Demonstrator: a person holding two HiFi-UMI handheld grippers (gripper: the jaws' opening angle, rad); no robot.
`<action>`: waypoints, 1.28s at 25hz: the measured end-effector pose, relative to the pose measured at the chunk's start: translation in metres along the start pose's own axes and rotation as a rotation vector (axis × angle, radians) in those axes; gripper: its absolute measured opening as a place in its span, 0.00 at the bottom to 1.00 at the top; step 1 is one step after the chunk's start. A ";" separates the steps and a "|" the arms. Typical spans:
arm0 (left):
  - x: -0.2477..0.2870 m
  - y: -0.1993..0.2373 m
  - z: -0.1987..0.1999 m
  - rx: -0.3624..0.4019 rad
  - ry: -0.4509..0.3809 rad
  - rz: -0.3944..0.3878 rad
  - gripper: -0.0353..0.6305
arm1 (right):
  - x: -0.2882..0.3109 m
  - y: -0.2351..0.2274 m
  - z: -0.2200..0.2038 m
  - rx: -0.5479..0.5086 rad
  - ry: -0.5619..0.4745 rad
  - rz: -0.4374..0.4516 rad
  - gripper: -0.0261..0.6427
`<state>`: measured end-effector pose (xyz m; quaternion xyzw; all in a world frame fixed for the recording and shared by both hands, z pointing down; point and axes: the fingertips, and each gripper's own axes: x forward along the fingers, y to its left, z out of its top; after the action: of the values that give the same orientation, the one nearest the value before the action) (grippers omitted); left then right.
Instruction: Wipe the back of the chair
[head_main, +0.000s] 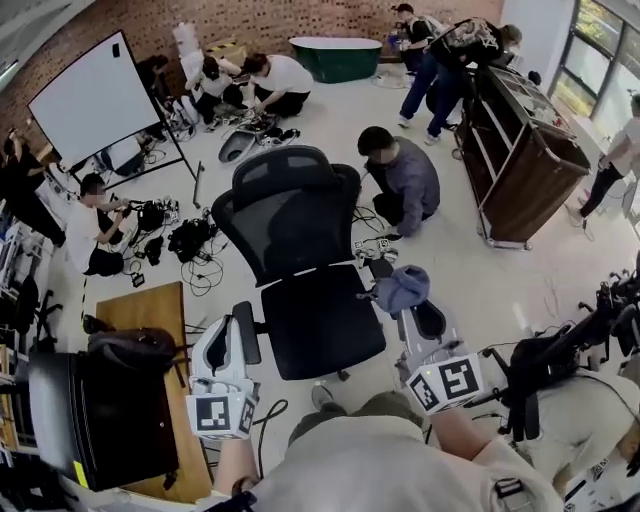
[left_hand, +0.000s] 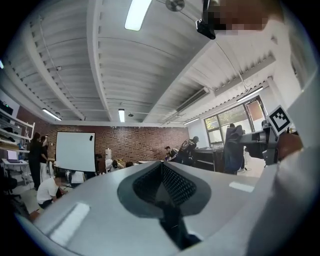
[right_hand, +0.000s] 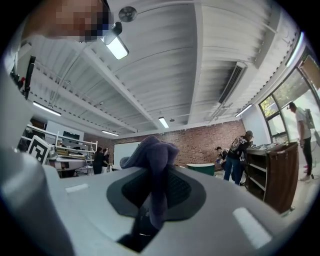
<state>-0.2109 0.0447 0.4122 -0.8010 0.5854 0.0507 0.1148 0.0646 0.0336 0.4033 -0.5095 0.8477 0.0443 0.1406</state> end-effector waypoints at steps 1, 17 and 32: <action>0.005 0.013 -0.008 0.006 0.003 0.003 0.06 | 0.012 0.007 -0.009 0.000 0.000 0.000 0.11; 0.093 0.074 -0.042 -0.054 0.098 0.100 0.06 | 0.326 -0.010 -0.211 0.038 0.284 0.095 0.11; 0.053 0.114 -0.073 -0.106 0.148 0.250 0.06 | 0.459 -0.036 -0.311 -0.040 0.417 0.045 0.11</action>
<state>-0.3067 -0.0549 0.4570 -0.7283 0.6840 0.0364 0.0215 -0.1663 -0.4429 0.5731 -0.4913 0.8686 -0.0421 -0.0491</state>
